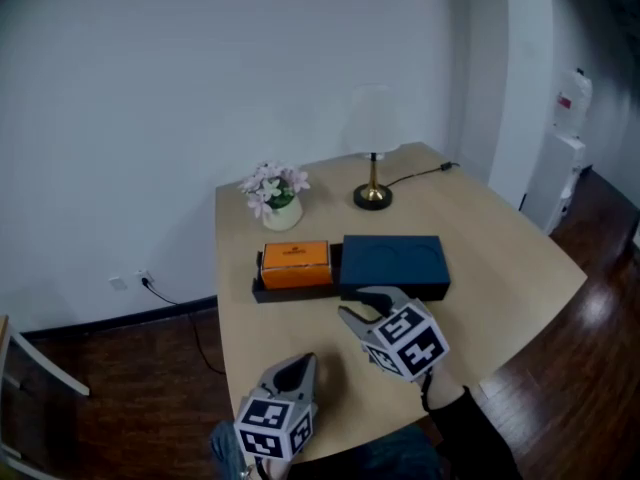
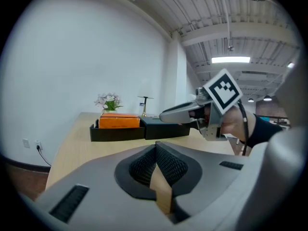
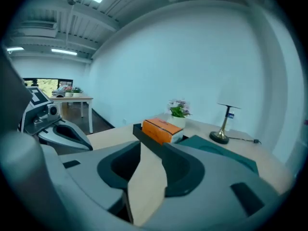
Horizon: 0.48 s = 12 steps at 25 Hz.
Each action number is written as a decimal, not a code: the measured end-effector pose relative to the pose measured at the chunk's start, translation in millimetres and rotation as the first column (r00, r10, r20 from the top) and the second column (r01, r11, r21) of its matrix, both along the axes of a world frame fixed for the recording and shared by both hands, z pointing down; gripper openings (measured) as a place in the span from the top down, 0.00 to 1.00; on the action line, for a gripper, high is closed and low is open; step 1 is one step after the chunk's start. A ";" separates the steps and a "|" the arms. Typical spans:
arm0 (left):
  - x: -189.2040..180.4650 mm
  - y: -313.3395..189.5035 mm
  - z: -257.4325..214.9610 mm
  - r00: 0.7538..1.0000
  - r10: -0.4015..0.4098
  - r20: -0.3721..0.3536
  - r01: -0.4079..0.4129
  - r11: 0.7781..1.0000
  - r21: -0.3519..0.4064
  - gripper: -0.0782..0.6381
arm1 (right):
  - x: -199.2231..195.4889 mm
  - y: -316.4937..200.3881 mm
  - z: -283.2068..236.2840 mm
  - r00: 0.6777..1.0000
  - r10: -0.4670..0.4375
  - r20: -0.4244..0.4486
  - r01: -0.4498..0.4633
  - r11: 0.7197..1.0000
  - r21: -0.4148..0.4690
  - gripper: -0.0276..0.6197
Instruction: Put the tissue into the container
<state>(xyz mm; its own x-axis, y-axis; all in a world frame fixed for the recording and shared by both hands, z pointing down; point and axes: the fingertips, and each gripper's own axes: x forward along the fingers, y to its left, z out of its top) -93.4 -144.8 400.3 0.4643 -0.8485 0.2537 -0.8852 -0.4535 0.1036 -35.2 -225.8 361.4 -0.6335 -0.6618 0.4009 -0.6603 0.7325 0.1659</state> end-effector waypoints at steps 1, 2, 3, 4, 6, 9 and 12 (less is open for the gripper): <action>0.6 0.3 2.9 1.000 -0.003 0.004 0.003 1.000 -0.001 0.89 | 8.8 5.0 6.5 0.998 0.050 0.027 -0.049 0.999 -0.003 0.77; 0.6 -0.2 6.0 1.000 -0.010 0.011 0.010 1.000 -0.001 0.89 | 15.9 9.4 13.8 0.994 0.092 0.055 -0.091 0.996 -0.013 0.83; 0.0 -1.2 9.0 1.000 -0.018 0.021 0.018 1.000 0.001 0.89 | 20.7 13.5 21.5 0.989 0.124 0.080 -0.122 0.992 -0.028 0.90; -1.0 -2.6 12.2 0.999 -0.027 0.034 0.027 1.000 0.003 0.89 | 23.3 17.4 29.1 0.984 0.145 0.099 -0.142 0.989 -0.042 0.91; -4.2 -6.0 18.7 0.998 -0.045 0.054 0.045 0.999 0.003 0.89 | 23.9 23.8 42.5 0.979 0.170 0.117 -0.164 0.985 -0.059 0.96; -11.4 -11.0 22.0 0.996 -0.068 0.049 0.068 0.998 -0.001 0.89 | 21.7 27.3 57.9 0.973 0.193 0.126 -0.185 0.980 -0.073 0.96; -17.0 -14.9 19.5 0.996 -0.084 0.037 0.083 0.997 0.003 0.89 | 21.9 29.3 62.7 0.961 0.216 0.176 -0.200 0.974 -0.105 0.96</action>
<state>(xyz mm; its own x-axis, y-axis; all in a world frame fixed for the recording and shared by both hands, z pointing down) -110.4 -159.6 419.9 0.3820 -0.8843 0.2685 -0.9233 -0.3779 0.0690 -13.3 -196.5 424.1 -0.5540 -0.7550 0.3509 -0.8126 0.5820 -0.0307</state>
